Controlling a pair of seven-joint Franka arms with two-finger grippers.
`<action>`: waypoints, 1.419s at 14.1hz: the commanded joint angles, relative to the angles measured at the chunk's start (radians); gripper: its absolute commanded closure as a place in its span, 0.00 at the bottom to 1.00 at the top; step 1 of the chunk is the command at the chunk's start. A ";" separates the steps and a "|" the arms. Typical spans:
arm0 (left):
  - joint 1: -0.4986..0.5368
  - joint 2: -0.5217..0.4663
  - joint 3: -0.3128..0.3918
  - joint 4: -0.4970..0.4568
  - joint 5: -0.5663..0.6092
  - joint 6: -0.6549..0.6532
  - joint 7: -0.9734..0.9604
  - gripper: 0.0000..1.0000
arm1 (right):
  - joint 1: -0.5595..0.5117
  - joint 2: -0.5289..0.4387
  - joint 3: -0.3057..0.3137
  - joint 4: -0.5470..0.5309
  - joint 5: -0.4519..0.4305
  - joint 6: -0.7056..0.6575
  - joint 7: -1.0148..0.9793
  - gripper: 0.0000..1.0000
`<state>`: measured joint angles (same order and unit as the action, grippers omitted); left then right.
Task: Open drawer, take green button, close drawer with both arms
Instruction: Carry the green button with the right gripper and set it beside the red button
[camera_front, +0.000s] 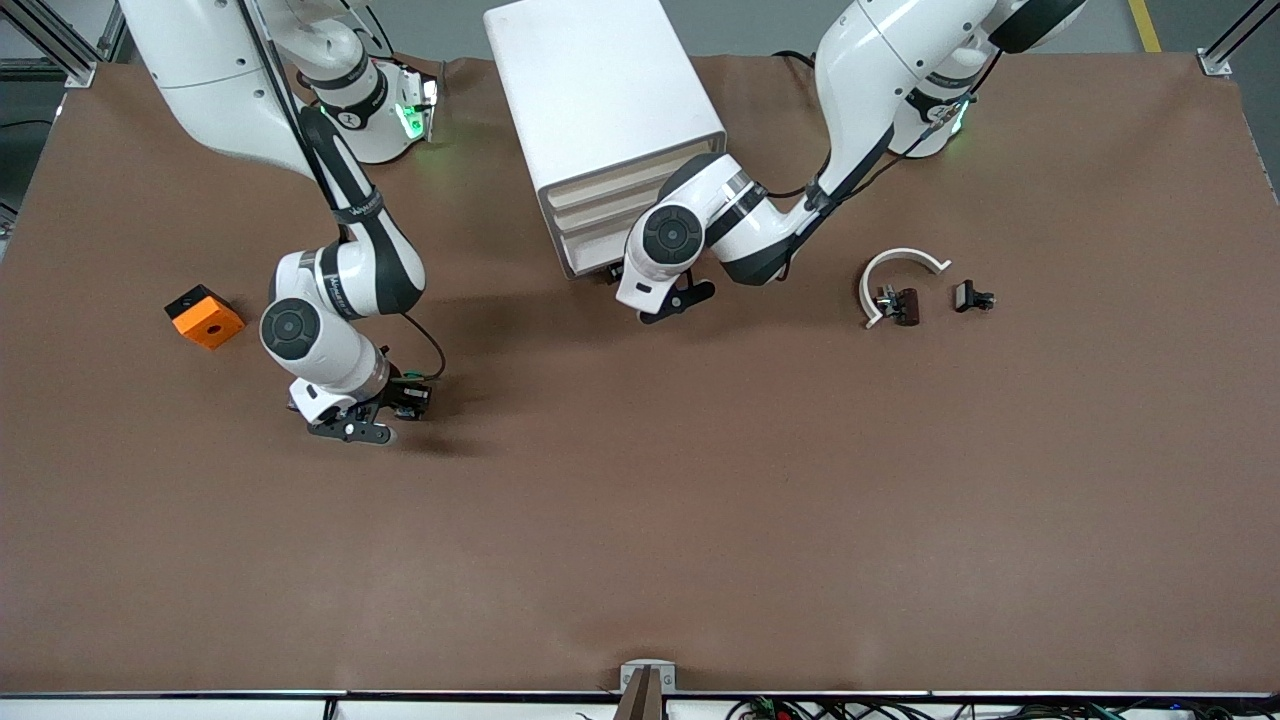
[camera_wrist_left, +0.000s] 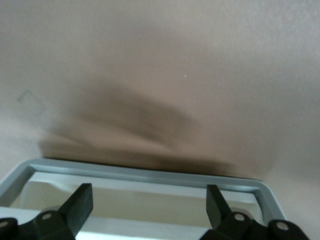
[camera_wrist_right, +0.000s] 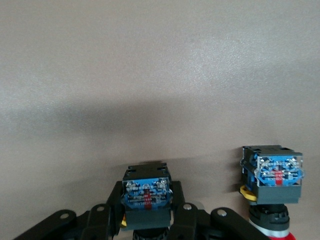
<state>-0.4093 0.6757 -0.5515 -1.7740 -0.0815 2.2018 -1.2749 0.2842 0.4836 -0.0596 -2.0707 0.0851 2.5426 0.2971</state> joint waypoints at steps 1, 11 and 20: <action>-0.008 0.035 -0.019 0.039 -0.026 -0.020 -0.043 0.00 | -0.017 0.007 0.014 0.001 0.007 0.012 -0.004 1.00; -0.008 0.039 -0.036 0.039 -0.086 -0.020 -0.050 0.00 | -0.032 0.006 0.014 0.017 0.010 -0.005 0.014 0.00; 0.012 0.038 -0.030 0.039 -0.104 -0.028 -0.040 0.00 | -0.129 -0.209 0.012 0.165 0.005 -0.499 -0.127 0.00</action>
<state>-0.4116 0.7085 -0.5746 -1.7527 -0.1715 2.1971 -1.3141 0.2092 0.3447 -0.0617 -1.9190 0.0852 2.1523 0.2368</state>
